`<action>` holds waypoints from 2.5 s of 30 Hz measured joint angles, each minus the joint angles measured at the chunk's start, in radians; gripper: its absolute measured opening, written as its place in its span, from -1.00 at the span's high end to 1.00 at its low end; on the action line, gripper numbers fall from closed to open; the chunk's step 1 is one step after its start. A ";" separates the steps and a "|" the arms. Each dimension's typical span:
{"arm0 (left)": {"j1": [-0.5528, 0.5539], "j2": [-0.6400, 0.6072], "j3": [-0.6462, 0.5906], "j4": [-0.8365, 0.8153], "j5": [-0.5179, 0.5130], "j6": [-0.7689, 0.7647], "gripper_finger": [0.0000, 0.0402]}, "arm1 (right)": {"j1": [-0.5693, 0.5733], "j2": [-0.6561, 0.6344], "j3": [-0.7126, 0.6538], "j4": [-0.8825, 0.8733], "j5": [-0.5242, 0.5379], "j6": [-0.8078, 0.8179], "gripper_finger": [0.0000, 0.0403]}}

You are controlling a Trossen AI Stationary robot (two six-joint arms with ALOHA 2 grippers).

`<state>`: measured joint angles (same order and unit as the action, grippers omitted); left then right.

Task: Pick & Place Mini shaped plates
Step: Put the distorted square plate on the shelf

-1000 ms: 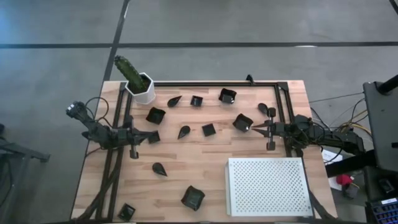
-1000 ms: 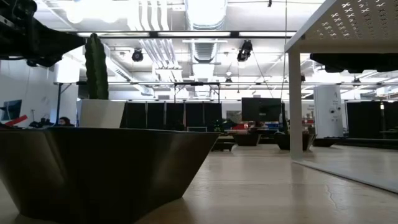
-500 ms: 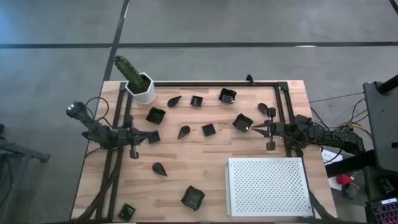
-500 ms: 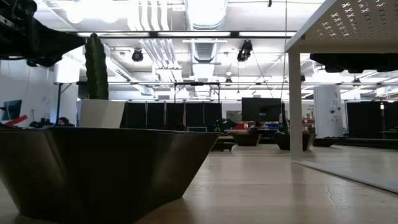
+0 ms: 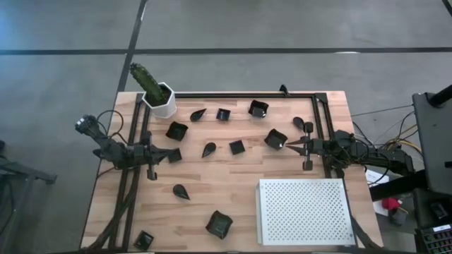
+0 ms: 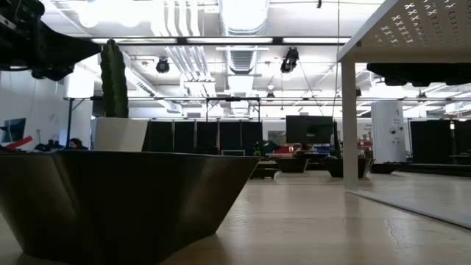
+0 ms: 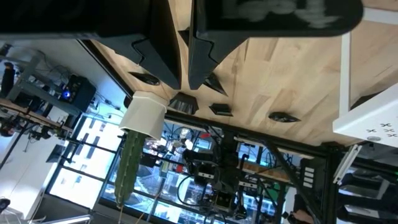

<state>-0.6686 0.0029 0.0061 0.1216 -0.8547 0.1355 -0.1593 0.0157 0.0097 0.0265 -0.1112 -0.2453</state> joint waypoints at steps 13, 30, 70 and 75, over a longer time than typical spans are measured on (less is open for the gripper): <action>0.000 0.108 0.140 -0.010 0.001 0.115 1.00 | 0.000 0.000 0.000 0.000 0.000 0.001 0.87; 0.000 0.599 0.485 -0.298 -0.009 -0.067 1.00 | 0.000 0.000 0.000 0.000 0.001 0.001 0.87; 0.167 1.307 0.892 -0.642 0.116 -0.911 0.44 | 0.000 0.000 0.000 0.000 0.000 0.029 0.87; 0.345 1.304 0.896 -0.822 0.236 -1.069 0.43 | 0.000 0.000 0.000 0.000 -0.001 0.028 0.87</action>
<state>-0.3237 1.3066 0.9024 -0.7009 -0.6189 -0.9331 -0.1593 0.0158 0.0094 0.0261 -0.1120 -0.2169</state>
